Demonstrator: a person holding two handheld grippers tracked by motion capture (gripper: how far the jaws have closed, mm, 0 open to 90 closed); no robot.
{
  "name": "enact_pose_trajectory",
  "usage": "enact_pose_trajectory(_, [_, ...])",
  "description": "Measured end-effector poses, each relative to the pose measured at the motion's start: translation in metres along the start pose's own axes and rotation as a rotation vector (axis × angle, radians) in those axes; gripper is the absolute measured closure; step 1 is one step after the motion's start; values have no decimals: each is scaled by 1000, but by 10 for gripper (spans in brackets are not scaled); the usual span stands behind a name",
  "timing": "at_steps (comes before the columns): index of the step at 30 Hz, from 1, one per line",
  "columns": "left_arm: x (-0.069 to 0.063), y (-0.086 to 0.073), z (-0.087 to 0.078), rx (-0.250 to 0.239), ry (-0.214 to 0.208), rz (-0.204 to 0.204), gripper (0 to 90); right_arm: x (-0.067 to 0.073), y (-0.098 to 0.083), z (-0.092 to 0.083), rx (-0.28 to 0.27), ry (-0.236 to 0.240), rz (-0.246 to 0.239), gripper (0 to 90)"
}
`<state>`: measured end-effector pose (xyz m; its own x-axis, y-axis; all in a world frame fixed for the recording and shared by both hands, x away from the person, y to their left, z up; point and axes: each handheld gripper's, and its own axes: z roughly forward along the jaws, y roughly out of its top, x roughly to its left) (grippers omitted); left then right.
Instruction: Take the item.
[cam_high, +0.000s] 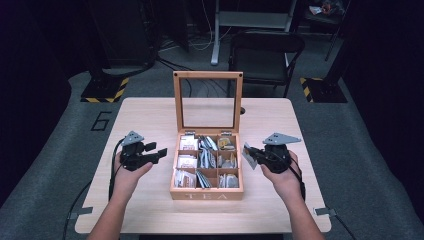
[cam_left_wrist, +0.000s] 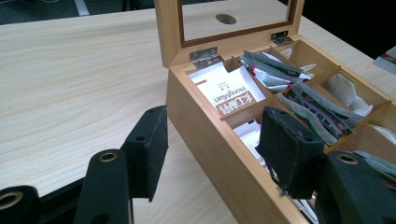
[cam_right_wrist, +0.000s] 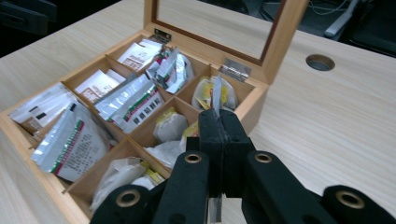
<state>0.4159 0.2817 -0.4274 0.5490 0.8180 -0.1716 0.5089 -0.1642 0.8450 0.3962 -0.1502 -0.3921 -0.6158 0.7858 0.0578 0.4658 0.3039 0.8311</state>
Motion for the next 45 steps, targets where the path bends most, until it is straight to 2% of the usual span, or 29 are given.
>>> enact_pose_trajectory(7, [0,0,0,2,1,0,423,-11,-12,11,39,-33,11,896])
enact_pose_trajectory(16, [1,0,0,0,2,-1,423,-24,-31,30,90,-48,46,895])
enact_pose_trajectory(24, [0,0,1,1,1,0,423,-27,-41,44,123,-52,37,895])
enact_pose_trajectory(29, [1,0,0,1,-1,-1,423,-29,-44,49,128,-52,38,894])
enact_pose_trajectory(36, [0,-1,1,4,1,-1,423,-33,-49,53,134,-48,69,894])
enact_pose_trajectory(38, [1,-1,1,4,1,0,423,-35,-49,52,132,-52,87,893])
enact_pose_trajectory(42, [1,-1,1,0,3,-4,423,-39,-51,51,134,-63,84,890])
enact_pose_trajectory(45, [1,-1,1,3,1,-3,423,-42,-52,50,140,-74,101,881])
